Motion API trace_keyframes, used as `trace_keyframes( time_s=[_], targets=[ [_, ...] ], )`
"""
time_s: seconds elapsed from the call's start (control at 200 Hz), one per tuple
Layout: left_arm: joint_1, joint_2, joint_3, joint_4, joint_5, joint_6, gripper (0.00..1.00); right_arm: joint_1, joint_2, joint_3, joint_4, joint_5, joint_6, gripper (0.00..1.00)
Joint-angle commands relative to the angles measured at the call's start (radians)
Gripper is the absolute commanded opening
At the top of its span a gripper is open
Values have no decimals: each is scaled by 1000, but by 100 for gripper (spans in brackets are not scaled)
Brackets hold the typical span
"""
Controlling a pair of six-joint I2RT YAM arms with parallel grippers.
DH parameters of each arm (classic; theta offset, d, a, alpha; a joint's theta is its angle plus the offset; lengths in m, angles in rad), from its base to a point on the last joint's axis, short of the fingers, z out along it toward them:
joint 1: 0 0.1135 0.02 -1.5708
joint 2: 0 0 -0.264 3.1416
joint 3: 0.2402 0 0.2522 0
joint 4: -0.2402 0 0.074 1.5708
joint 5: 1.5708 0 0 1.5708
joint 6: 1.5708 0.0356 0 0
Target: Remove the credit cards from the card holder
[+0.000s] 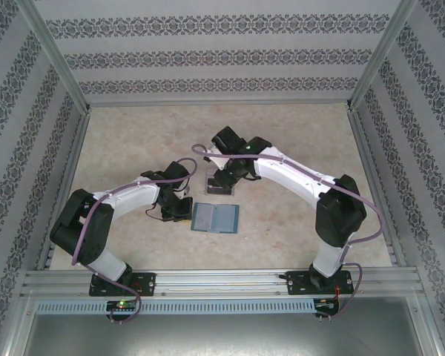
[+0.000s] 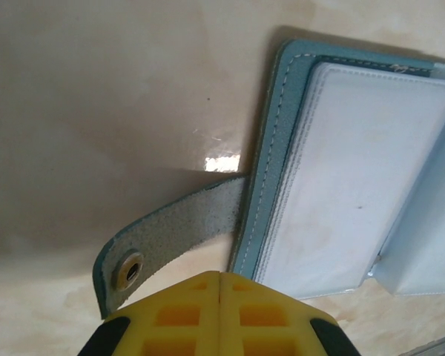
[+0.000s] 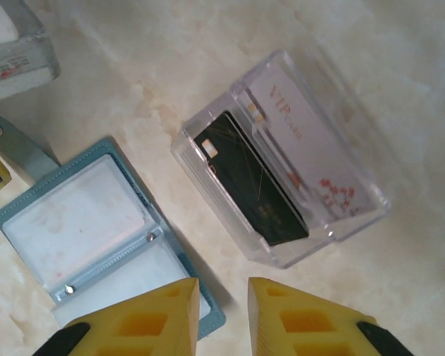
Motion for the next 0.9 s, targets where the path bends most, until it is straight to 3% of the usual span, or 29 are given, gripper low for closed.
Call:
trace_keyframes(
  time_s=[0.0,0.165,0.435,0.649,0.894],
  targets=[
    [-13,6,0,-22,13,16,2,18,-88,-91,132,12,243,24],
    [-32,-12,-39,11,21,-12,2,34,-173,-224,236,-42,488,20],
    [-58,-25,-89,54,36,-37,2,76,-244,-375,380,-137,752,18],
    [-61,-74,-121,85,9,-68,1,118,-183,-483,604,-247,943,18],
    [-52,-202,-155,81,-49,-109,1,166,-33,-450,681,-264,999,22]
  ],
)
